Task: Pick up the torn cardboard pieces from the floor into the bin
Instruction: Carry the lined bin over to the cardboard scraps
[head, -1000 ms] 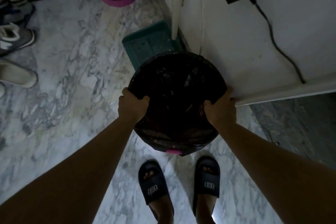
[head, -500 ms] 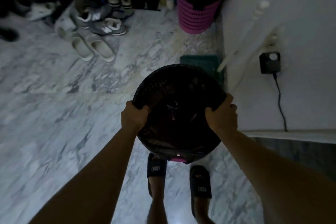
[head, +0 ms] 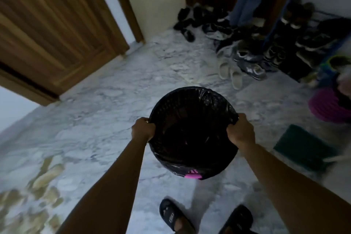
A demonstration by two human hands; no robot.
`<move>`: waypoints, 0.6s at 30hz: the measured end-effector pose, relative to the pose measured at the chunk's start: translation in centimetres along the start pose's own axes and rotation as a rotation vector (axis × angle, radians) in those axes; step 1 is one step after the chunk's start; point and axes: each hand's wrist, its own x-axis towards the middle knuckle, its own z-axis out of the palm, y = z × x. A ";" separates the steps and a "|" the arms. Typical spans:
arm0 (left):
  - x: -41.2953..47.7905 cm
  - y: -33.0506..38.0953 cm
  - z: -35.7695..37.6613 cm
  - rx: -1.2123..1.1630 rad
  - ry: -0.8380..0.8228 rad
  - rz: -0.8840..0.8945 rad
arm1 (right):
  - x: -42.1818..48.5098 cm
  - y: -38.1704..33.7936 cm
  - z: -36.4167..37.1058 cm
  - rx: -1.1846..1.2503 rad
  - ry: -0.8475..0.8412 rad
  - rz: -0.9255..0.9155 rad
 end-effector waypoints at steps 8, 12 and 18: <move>2.3 -13.2 -22.2 -0.133 0.253 -0.129 | -8.1 -20.0 15.4 -0.104 -0.184 -0.230; 4.4 -18.1 -28.9 -0.217 0.346 -0.200 | -10.0 -27.7 22.5 -0.125 -0.262 -0.330; 12.2 -24.6 -35.8 -0.299 0.382 -0.320 | -8.9 -37.7 33.7 -0.180 -0.387 -0.453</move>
